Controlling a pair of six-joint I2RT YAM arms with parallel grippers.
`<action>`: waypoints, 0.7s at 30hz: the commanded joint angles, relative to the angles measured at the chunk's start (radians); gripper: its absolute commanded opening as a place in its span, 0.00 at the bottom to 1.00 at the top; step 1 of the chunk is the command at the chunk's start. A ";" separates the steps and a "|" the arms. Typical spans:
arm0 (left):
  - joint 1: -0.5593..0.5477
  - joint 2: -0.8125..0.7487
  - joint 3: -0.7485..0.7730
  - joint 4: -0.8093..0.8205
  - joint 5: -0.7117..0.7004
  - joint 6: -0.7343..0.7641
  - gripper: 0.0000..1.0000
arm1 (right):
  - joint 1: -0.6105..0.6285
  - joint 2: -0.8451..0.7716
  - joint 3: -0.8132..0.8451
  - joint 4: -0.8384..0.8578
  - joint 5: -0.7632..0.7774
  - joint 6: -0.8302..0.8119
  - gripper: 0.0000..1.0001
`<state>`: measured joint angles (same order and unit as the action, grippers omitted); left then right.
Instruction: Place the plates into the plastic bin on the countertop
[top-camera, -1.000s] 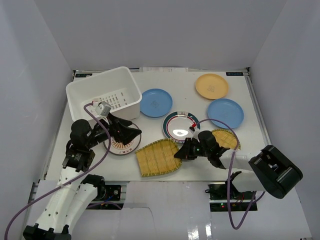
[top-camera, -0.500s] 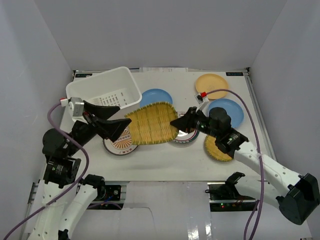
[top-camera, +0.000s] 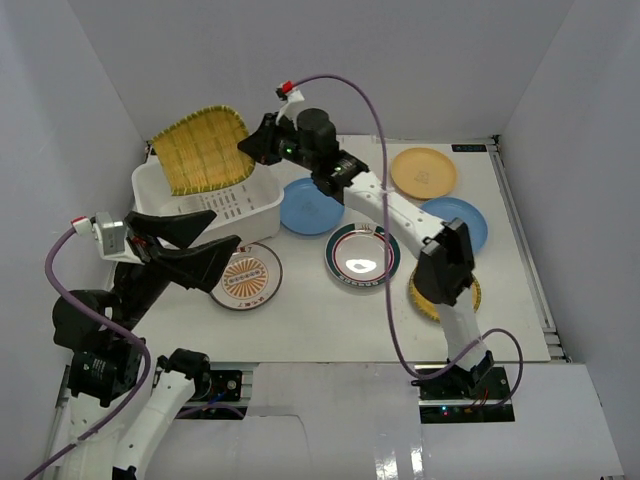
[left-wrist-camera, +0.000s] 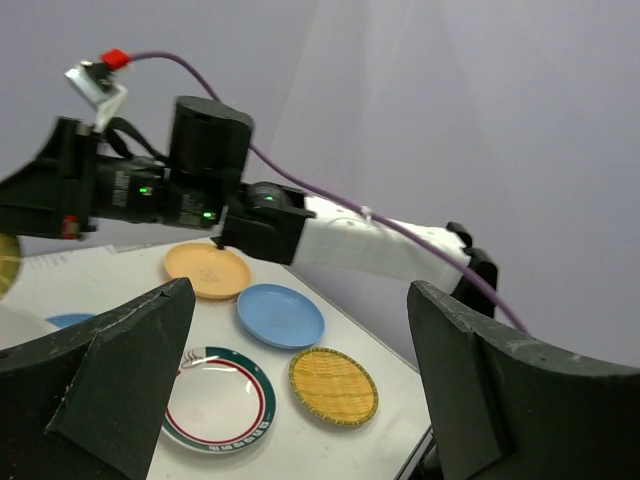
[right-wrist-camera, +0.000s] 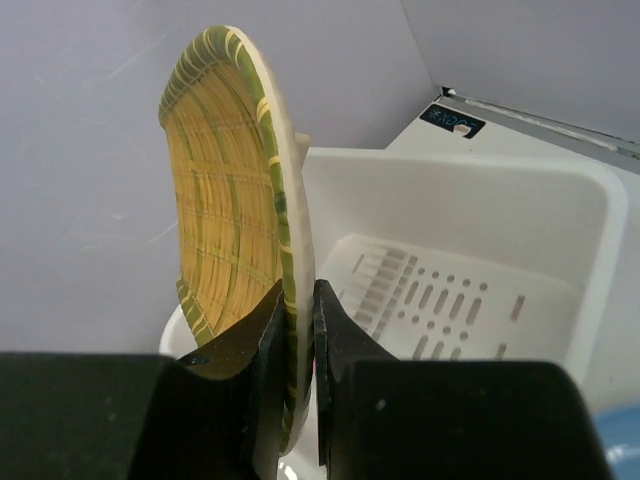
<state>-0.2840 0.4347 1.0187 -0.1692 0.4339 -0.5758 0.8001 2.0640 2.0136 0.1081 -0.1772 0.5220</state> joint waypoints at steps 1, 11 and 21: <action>-0.012 0.010 -0.022 -0.049 -0.052 -0.019 0.98 | 0.040 0.199 0.281 -0.083 0.062 -0.056 0.08; -0.024 0.056 -0.080 -0.104 -0.060 -0.047 0.98 | 0.122 0.315 0.249 -0.005 0.219 -0.100 0.36; -0.024 0.134 -0.069 -0.213 -0.069 -0.124 0.98 | 0.113 0.003 0.029 0.010 0.298 -0.185 0.73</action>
<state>-0.3035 0.5488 0.9291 -0.3290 0.3775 -0.6609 0.9371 2.2745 2.0956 0.0223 0.0677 0.3832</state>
